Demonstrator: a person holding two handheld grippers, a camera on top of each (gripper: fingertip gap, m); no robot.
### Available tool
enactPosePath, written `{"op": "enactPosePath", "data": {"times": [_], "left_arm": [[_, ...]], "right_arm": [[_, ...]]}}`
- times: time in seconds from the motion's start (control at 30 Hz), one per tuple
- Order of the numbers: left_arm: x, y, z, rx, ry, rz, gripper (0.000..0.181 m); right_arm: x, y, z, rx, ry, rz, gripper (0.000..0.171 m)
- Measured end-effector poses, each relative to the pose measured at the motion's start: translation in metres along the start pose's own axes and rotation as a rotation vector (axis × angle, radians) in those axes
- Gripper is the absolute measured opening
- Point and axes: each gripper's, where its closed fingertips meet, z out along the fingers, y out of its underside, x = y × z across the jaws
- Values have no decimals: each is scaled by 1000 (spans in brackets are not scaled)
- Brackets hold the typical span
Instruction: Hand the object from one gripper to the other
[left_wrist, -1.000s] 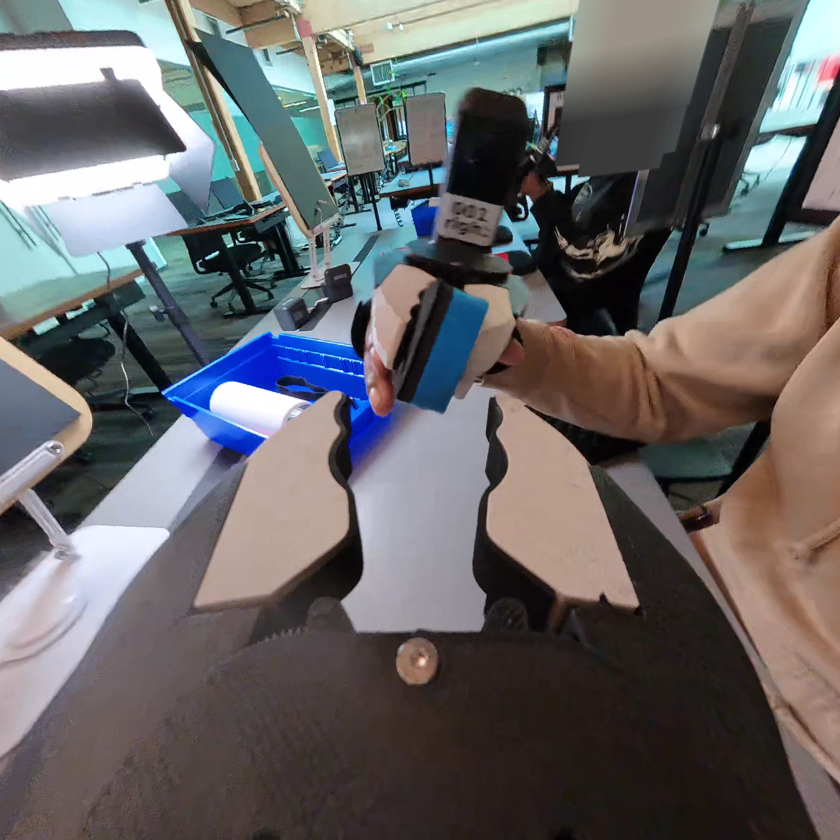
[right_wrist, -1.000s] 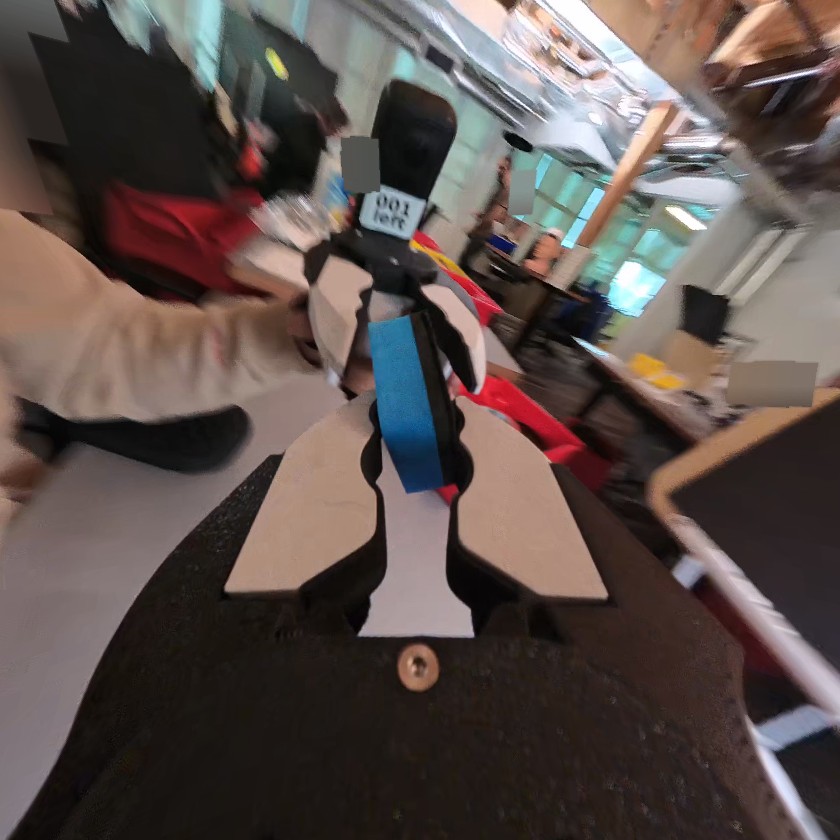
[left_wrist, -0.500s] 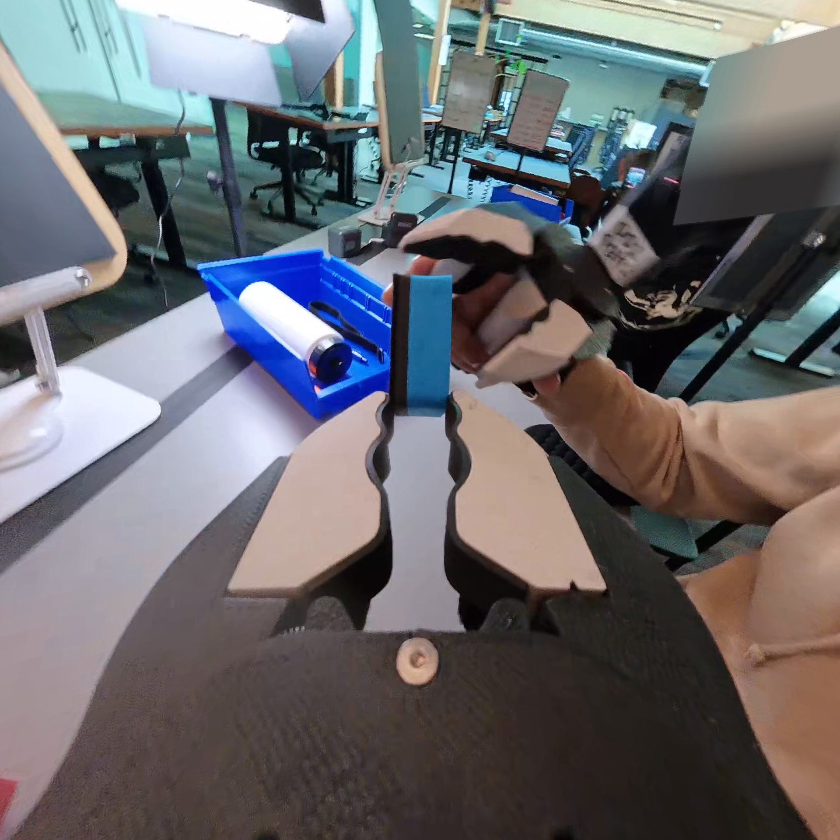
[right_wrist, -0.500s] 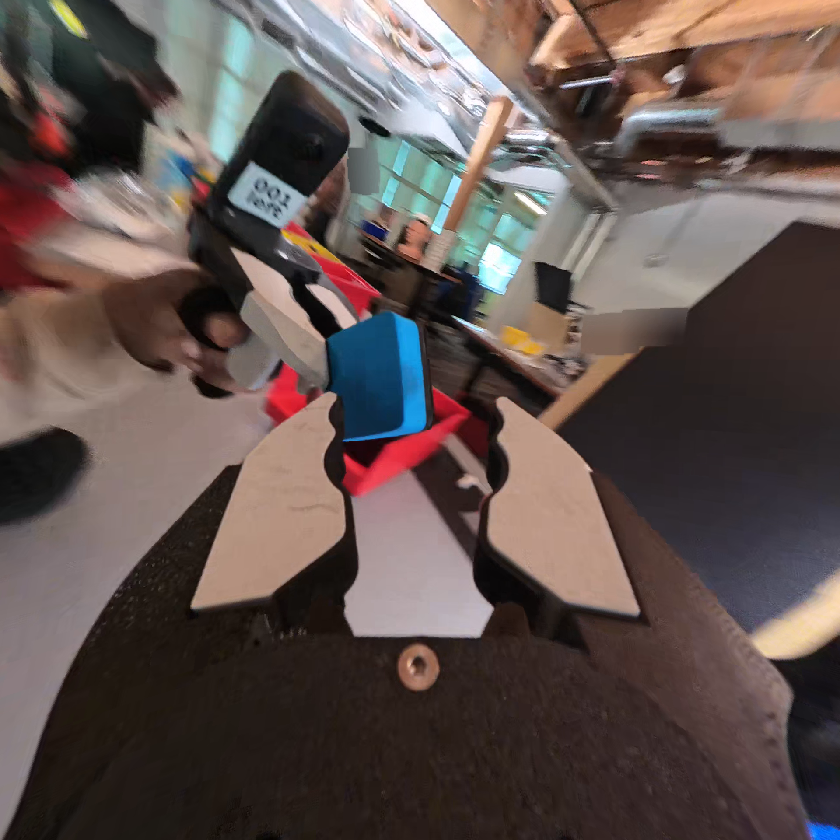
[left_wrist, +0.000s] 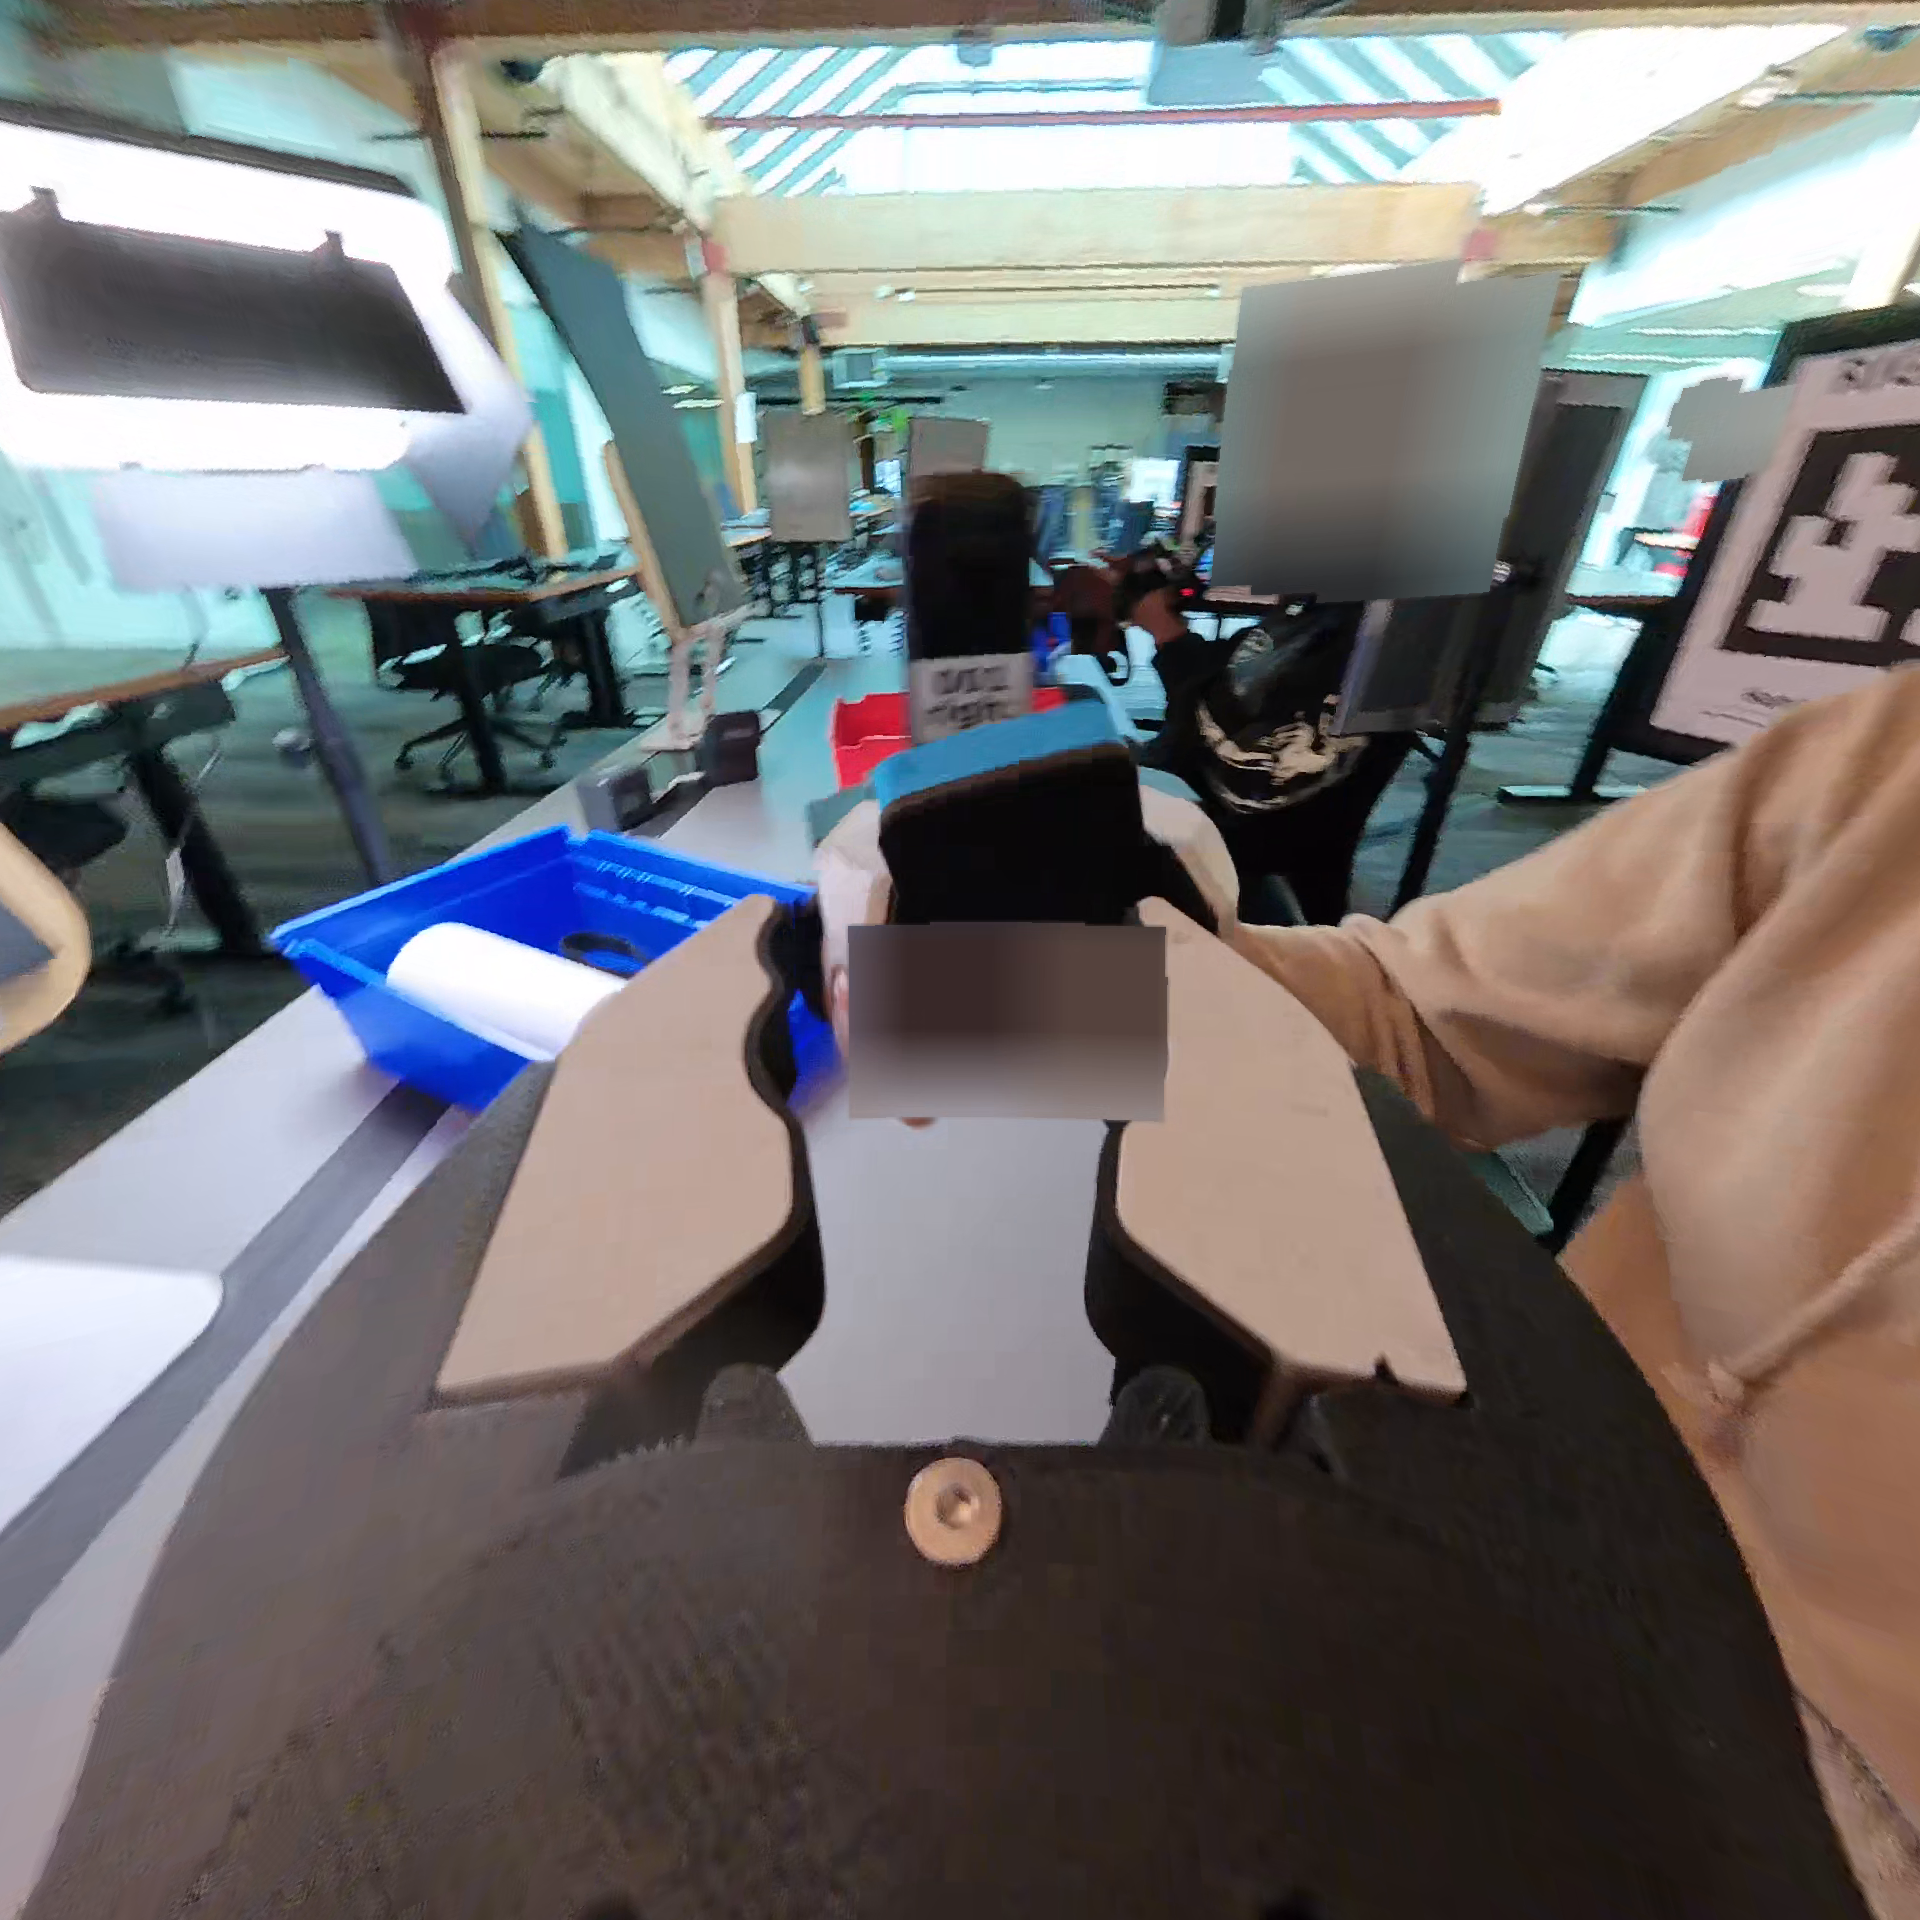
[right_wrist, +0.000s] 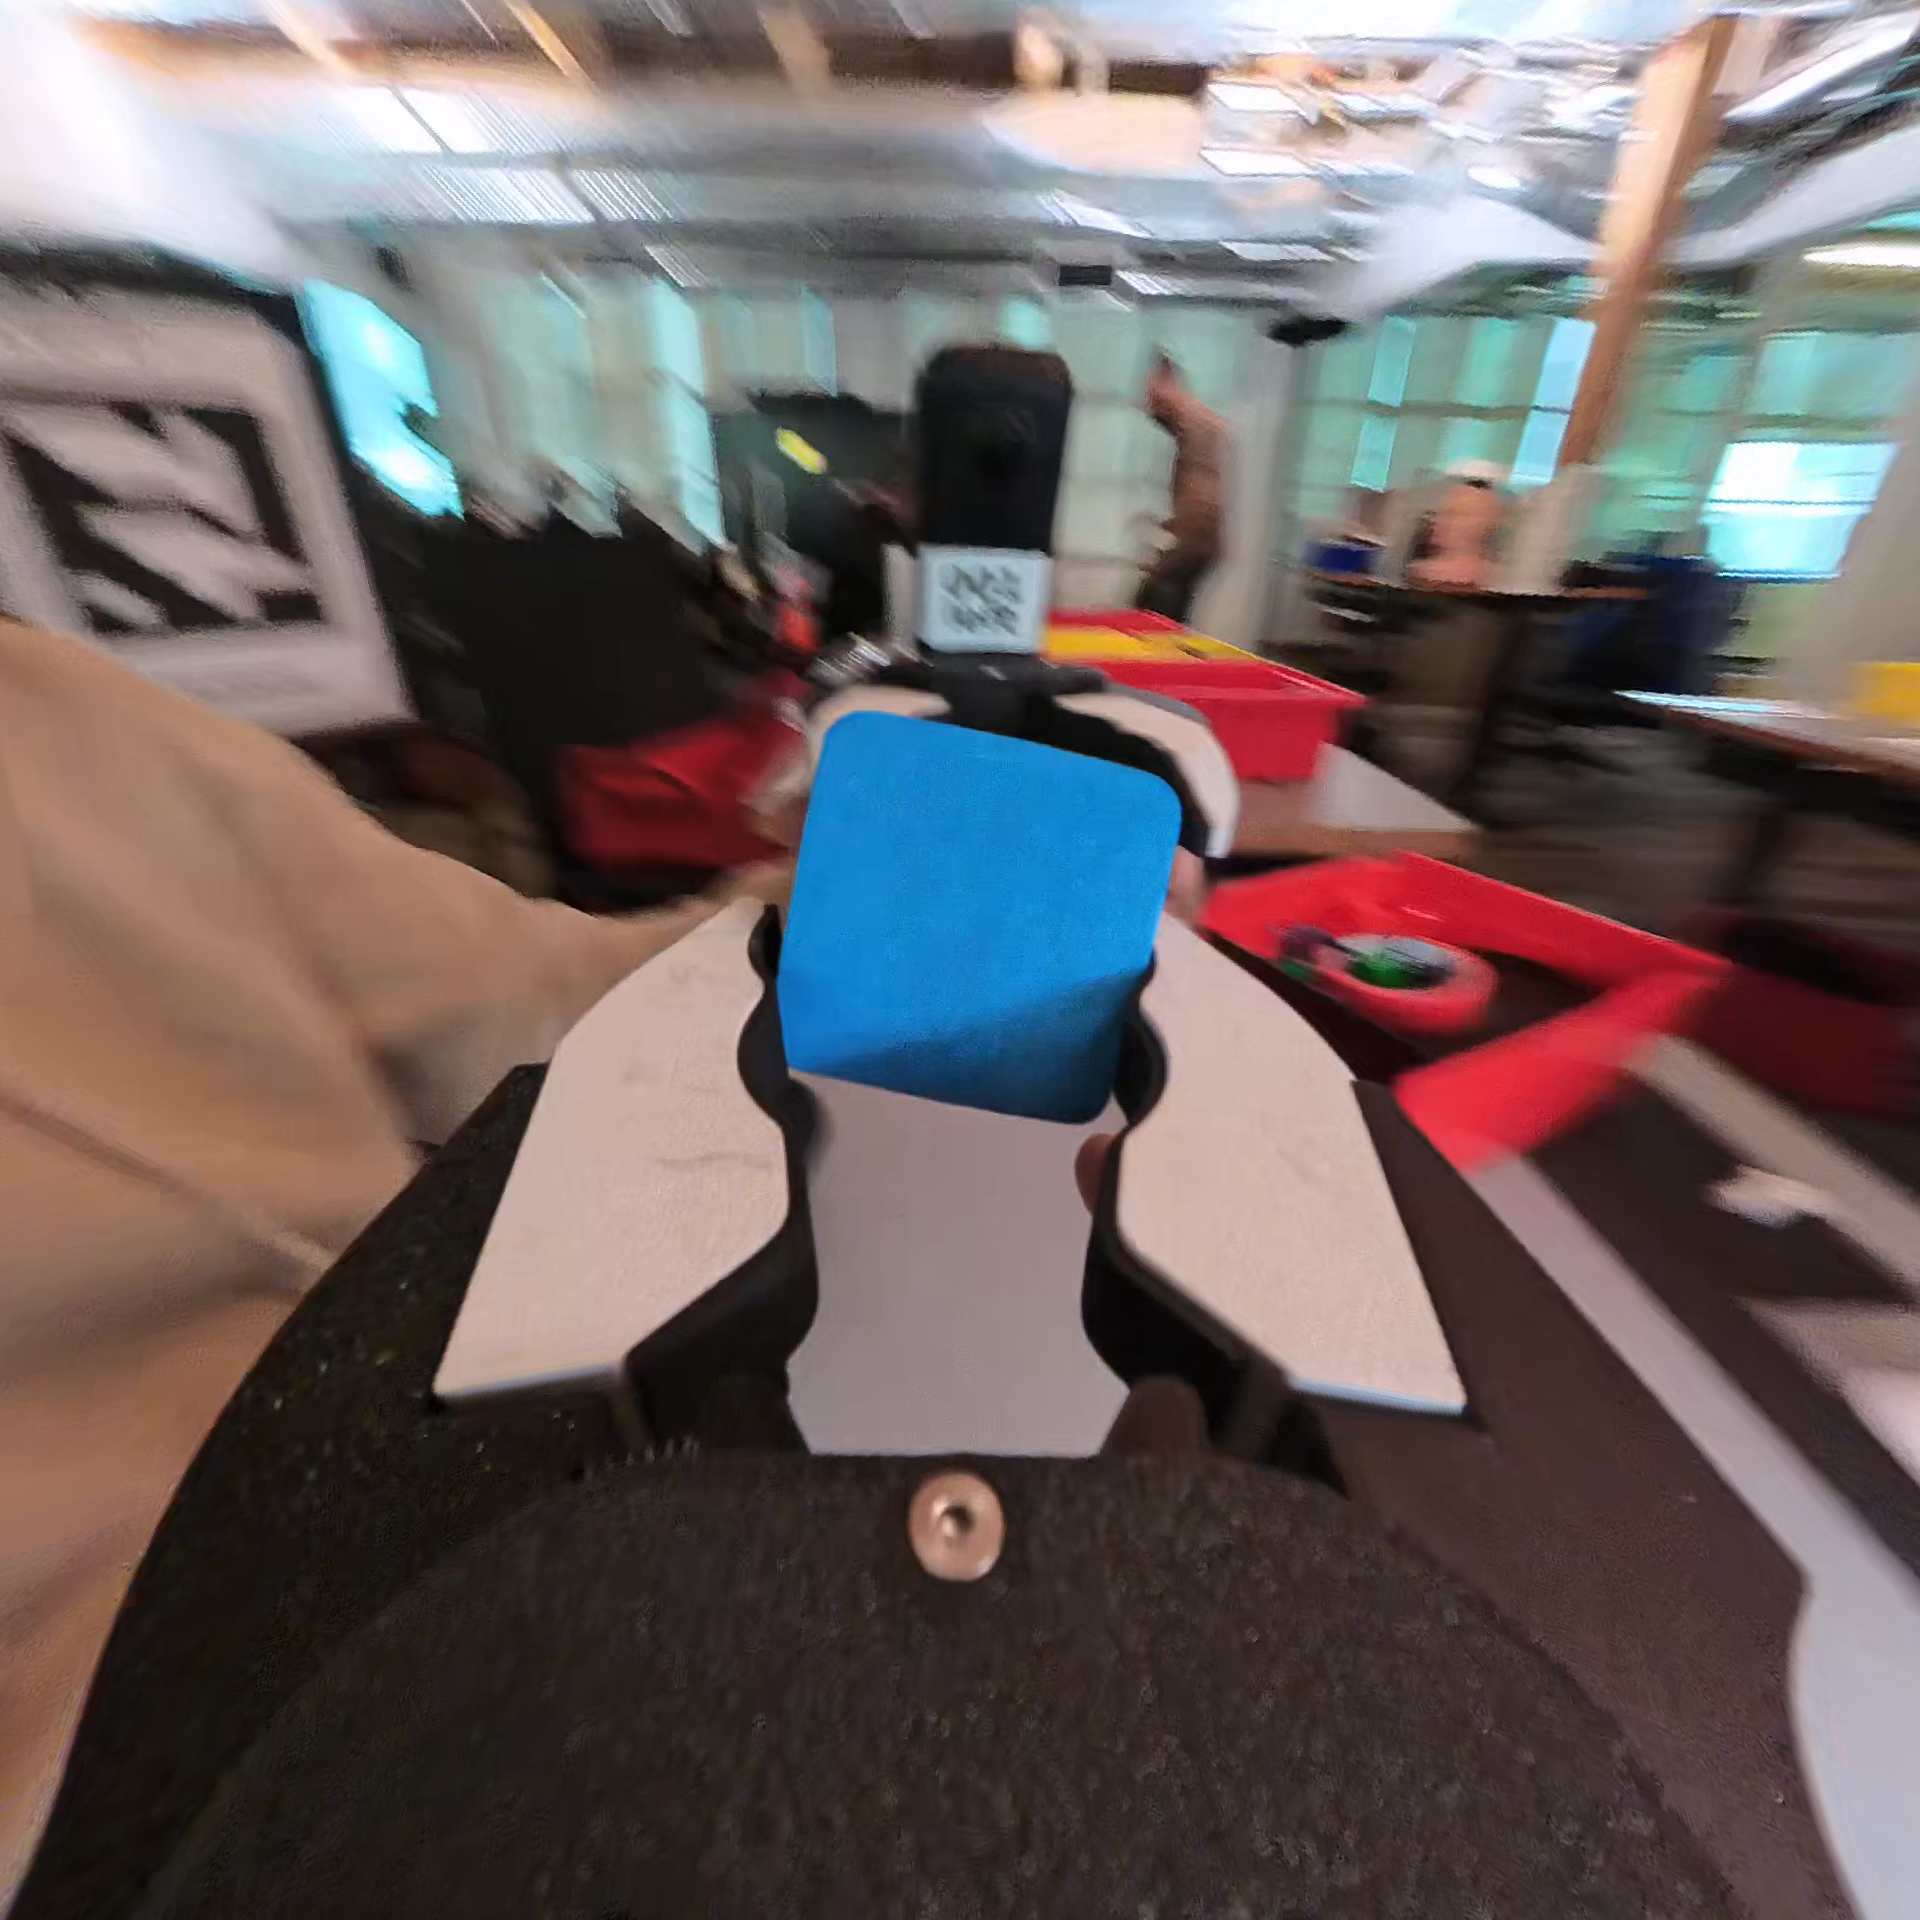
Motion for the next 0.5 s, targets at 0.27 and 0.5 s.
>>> {"op": "enactPosePath", "data": {"times": [0.27, 0.5], "left_arm": [[50, 23, 8, -116, 237, 168, 39], [-5, 12, -3, -106, -34, -3, 29]], "right_arm": [[-66, 20, 8, -65, -545, 366, 61], [14, -7, -10, 73, -3, 149, 61]]}}
